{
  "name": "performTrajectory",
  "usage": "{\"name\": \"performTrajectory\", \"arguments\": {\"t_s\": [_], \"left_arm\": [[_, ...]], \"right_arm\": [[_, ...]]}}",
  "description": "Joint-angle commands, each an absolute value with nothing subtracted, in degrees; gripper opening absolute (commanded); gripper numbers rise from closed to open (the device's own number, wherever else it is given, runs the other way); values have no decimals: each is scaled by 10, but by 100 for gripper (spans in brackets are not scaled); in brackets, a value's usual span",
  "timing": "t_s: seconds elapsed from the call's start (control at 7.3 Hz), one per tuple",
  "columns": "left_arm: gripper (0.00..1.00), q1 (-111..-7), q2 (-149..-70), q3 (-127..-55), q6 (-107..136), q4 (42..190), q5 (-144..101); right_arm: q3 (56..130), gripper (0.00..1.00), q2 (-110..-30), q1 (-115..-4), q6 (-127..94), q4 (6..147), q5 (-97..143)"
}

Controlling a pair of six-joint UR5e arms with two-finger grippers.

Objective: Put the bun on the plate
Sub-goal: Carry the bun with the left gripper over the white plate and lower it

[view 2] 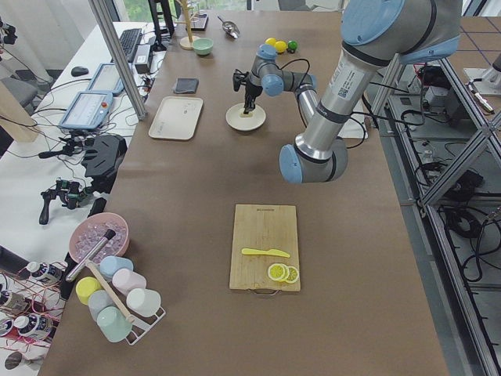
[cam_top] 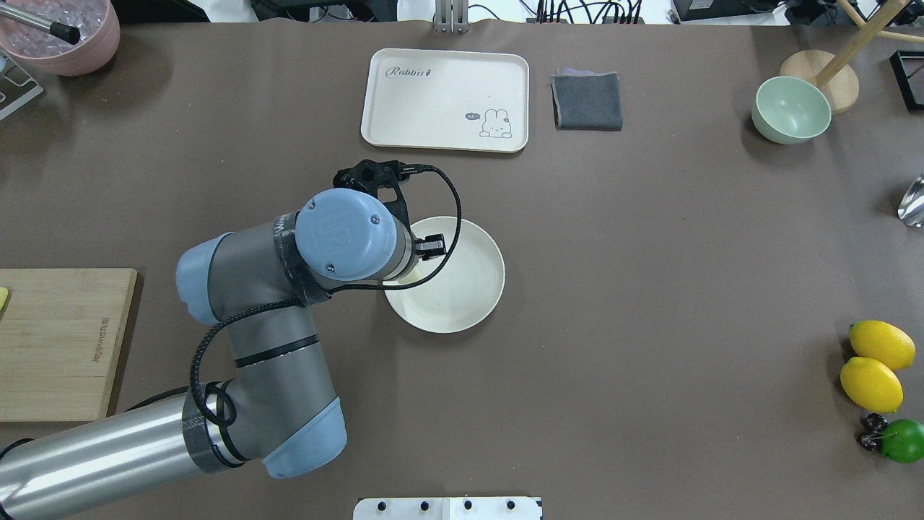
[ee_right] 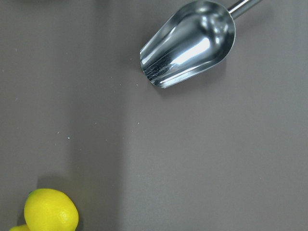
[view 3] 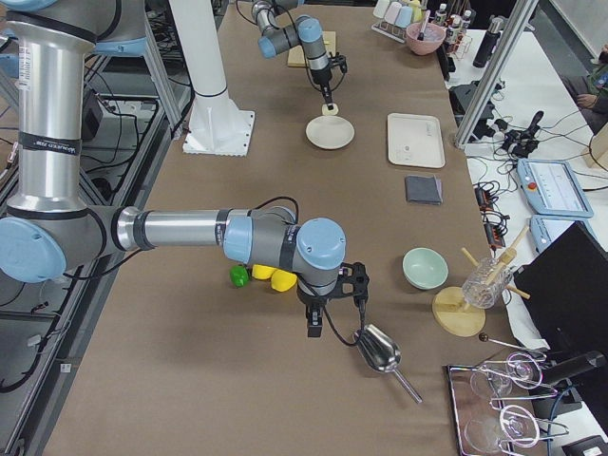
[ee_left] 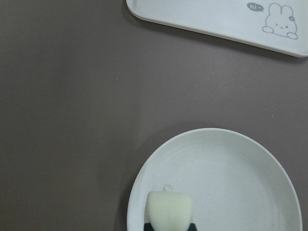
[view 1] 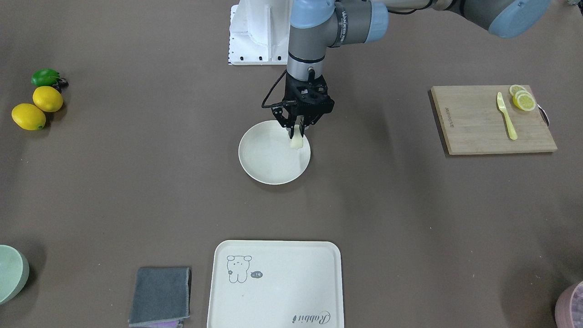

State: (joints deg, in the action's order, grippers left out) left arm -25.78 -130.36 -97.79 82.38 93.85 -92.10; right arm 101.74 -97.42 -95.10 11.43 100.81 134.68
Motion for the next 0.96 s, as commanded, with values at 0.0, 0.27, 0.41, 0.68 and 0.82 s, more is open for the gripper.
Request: {"name": "performTrajectory", "arguments": {"t_s": [0.0,0.27,0.41,0.68,0.82], "left_arm": [[31,-230,-1311,-940,831,968,-878],[31,-218,-1337,-898,843,986,-867],[31,-215,-1348,-880,843,987,-866],[33,-215,-1356,-862,842,1011,-866],[64,-216,-1355,-860,839,1011,-866]], "right_arm": [[1019,100,-976,-952,114,1008,1349],[1020,100,-976,-952,113,1008,1349],[1019,100,-976,-952,113,1008,1349],[1018,100,-974,-952,110,1008,1349],[1017,100,-972,-952,110,1008,1349]]}}
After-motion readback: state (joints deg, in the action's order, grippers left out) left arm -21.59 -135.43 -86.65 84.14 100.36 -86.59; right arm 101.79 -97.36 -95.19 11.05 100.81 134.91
